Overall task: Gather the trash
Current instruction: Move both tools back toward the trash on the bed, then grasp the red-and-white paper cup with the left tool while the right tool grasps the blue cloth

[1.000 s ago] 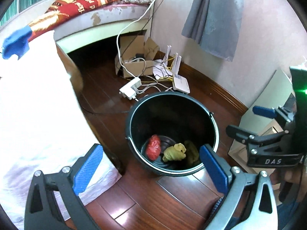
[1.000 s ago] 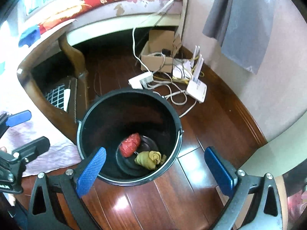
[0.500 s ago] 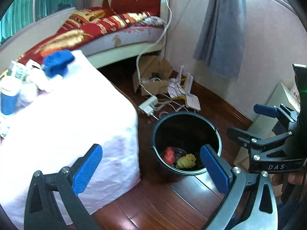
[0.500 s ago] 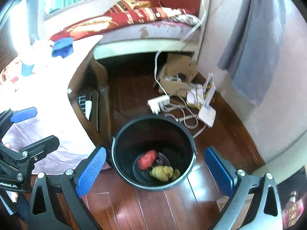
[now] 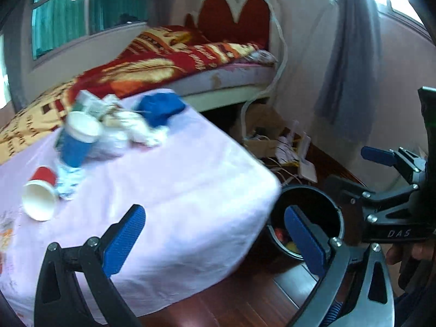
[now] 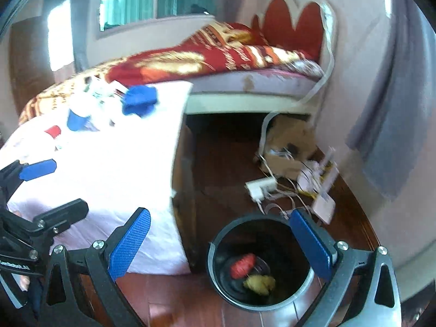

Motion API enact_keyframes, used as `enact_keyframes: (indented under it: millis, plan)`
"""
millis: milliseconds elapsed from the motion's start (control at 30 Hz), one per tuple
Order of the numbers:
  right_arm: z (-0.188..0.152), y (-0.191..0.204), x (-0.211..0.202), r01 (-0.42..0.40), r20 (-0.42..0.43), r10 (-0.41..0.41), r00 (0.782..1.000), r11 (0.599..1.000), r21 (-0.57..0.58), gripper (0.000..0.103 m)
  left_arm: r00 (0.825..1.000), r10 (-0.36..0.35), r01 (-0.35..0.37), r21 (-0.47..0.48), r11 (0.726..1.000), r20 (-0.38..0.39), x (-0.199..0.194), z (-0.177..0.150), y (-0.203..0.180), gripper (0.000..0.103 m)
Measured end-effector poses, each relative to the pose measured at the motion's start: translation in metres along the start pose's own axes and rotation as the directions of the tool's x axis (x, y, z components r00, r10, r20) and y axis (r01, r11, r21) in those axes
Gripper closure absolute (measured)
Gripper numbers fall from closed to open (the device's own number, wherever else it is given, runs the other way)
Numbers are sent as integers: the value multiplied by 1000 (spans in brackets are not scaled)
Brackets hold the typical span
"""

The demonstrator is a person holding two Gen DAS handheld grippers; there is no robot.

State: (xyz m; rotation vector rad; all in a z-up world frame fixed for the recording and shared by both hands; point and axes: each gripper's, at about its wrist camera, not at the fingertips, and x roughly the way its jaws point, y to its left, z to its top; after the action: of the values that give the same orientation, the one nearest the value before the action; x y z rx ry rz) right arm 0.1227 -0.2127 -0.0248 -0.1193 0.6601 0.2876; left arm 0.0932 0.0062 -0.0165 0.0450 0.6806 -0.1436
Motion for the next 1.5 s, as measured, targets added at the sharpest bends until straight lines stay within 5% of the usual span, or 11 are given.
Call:
enact_keyframes:
  millis: [233,433,600,1067,1200,1500]
  plan:
    - [30,56,17,-92,72,94,993,995,-39,0,993,114,-110,-111,988,30,-15,-10,74,1]
    - [50,92,44,-86,45,88,995,996,-35,0,964,264,-254,-212,944,16,-18,-21,144,1]
    - [67,109,59,-139,66,139,988,990,-5,0,948,317,-305,-270,913,1,-13,-25,185,1]
    - [97,129,120,-131,45,132,990,991,-19,0,949,315,-304,-335,892,-24,29,-9,220,5]
    - [110,130,143,-142,30,142,989,990,-17,0,964,259,-264,-366,892,-64,46,-10,237,27]
    - [152,123,187,-174,31,173,984,984,25,3,975,222,-209,-387,898,-10,34,-14,250,41]
